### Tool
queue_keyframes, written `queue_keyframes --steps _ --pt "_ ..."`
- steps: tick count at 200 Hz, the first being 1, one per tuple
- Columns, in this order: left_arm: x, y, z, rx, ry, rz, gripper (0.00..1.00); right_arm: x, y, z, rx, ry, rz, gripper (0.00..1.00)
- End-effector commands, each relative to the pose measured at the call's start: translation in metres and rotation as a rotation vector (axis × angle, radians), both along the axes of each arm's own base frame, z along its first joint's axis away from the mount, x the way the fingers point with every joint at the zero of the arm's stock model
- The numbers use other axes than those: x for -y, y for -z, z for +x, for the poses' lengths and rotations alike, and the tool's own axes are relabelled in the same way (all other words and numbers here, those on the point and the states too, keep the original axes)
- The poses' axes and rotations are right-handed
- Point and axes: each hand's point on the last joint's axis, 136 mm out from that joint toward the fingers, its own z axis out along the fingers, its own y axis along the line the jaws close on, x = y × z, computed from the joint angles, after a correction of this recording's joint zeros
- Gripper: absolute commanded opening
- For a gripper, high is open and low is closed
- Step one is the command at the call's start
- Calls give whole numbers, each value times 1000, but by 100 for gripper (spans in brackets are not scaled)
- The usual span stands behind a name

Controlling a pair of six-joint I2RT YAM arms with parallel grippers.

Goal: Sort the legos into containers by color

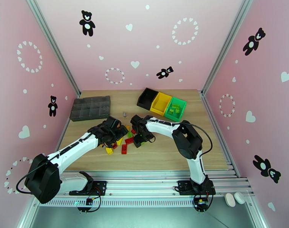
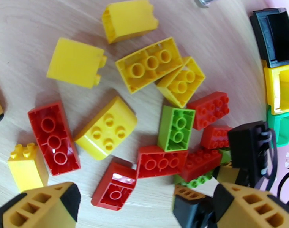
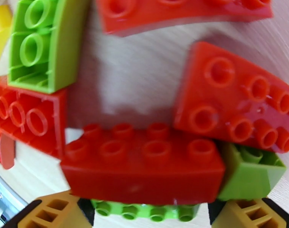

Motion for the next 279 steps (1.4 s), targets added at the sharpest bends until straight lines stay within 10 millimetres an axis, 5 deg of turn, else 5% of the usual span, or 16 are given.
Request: queue_keyframes --steps 1,63,139,179,219,279 --pt "-9 -1 -1 12 -33 7 98 4 2 6 14 9 -54 74" --pt "-1 4 4 4 -23 -19 98 6 -11 7 41 15 -41 56" --pt "53 -1 37 32 106 -177 98 34 -53 16 81 171 78 52" --pt "120 -10 63 33 264 -284 98 66 -76 46 113 335 140 50" --pt "211 -14 83 -2 461 -398 96 131 -85 83 143 558 105 49" --pt "284 -48 135 32 547 -530 95 220 -106 141 220 761 37 50"
